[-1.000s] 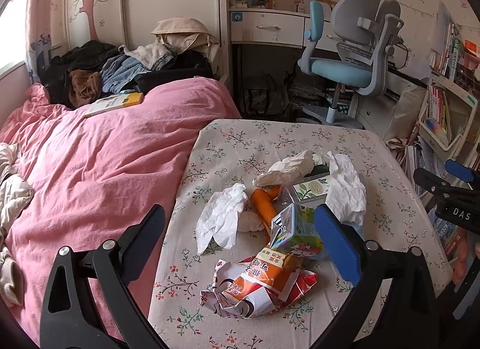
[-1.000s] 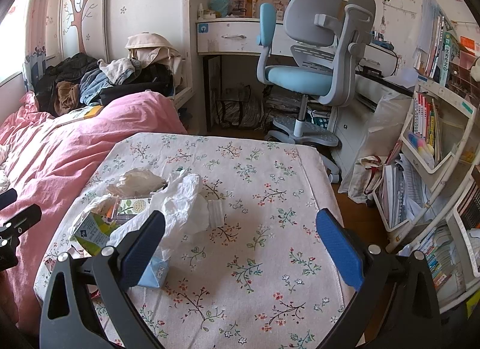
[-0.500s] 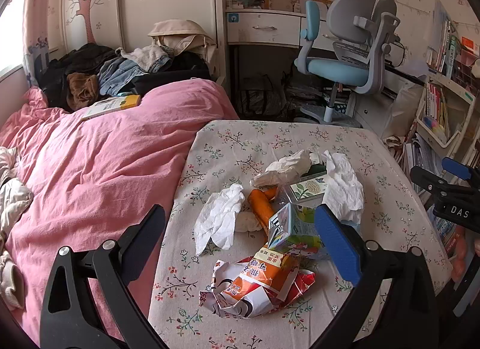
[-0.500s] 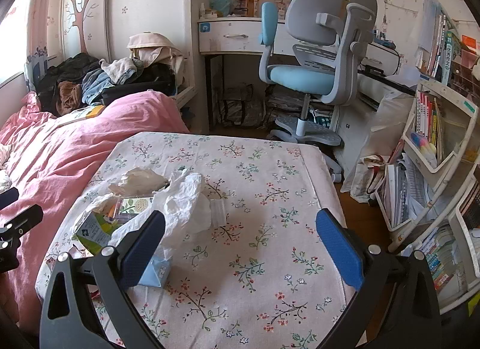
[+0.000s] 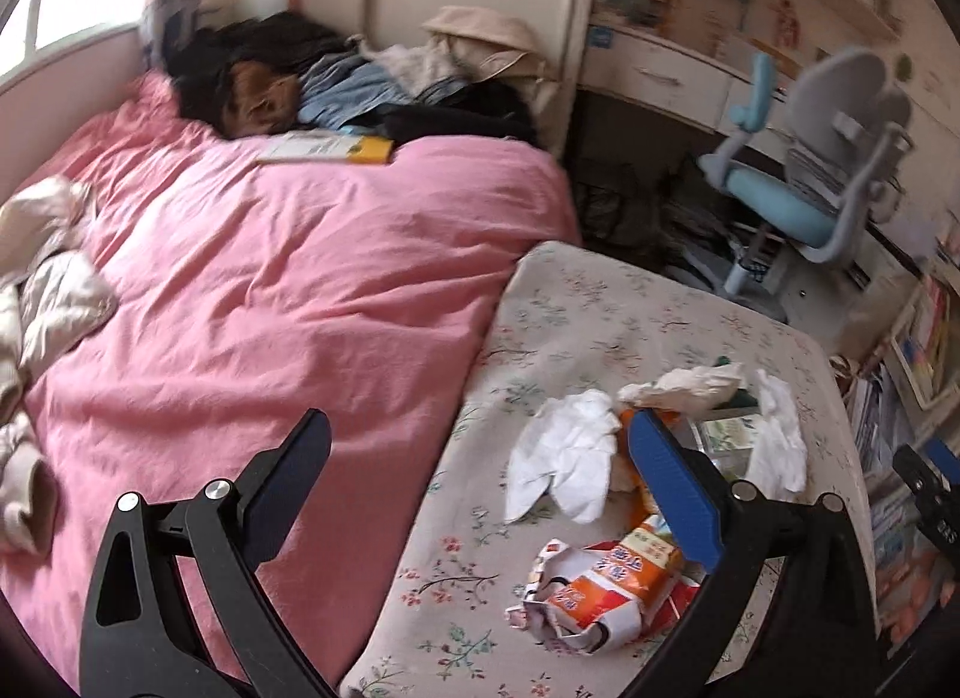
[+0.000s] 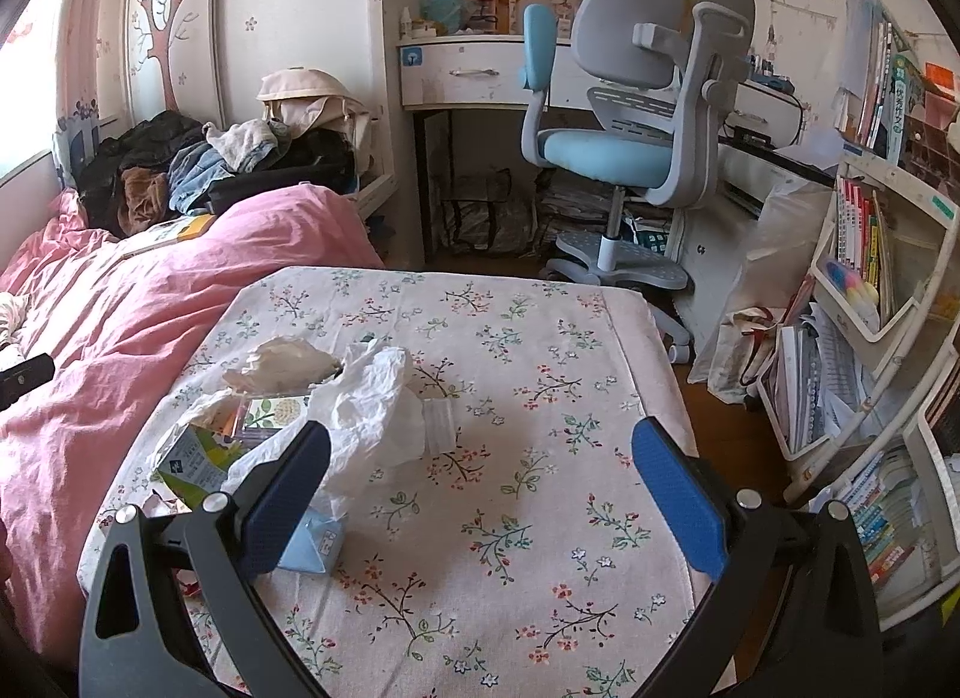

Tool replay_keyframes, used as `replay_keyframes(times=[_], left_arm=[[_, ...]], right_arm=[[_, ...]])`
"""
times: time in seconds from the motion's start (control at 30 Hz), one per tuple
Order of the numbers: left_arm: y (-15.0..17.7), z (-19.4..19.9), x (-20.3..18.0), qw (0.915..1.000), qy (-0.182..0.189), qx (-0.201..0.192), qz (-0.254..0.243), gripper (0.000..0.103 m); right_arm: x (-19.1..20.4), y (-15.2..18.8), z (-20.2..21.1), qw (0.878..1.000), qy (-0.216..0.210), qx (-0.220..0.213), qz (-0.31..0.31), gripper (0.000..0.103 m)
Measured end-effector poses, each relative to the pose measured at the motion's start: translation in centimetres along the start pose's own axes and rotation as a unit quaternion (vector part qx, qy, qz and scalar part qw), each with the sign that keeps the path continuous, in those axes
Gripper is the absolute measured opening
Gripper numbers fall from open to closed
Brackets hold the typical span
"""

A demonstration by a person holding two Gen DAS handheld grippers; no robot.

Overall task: Collect trash
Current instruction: 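Grasp a white tissue with the left tool while the right tool grasps the orange snack wrapper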

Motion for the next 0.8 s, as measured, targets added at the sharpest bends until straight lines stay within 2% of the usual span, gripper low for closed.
replay_keyframes(times=[0.37, 0.47, 0.6, 0.73, 0.8], left_arm=[[0.9, -1.8, -1.0, 0.9985, -0.013, 0.041, -0.034, 0.096], [1.6, -2.8, -2.3, 0.9964, -0.011, 0.058, -0.060, 0.096], [3.2, -5.4, -4.9, 0.9880, -0.015, 0.088, -0.126, 0.096], [3.2, -8.1, -6.0, 0.9850, -0.017, 0.093, -0.145, 0.096], [3.1, -9.9, -6.0, 0.9839, -0.022, 0.108, -0.141, 0.096]], right_arm=[[-0.5, 0.1, -0.1, 1.000, -0.014, 0.010, -0.003, 0.097], [-0.4, 0.3, -0.3, 1.000, -0.020, 0.018, -0.001, 0.097], [-0.2, 0.4, -0.6, 0.999, -0.026, 0.024, 0.004, 0.097], [-0.3, 0.6, -1.0, 0.999, -0.029, 0.030, -0.001, 0.097], [-0.5, 0.6, -1.2, 0.999, -0.036, 0.034, -0.009, 0.097]])
Point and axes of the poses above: each gripper's, at about its wrist camera, not at the fingertips, and z roughly against the way its jaws point, x to its left, y to its underside, the point moved 1 cm from there along -z, roughly the way its jaws point, and after that the axes turned 2 degrees about z, right-handed, at the moved point
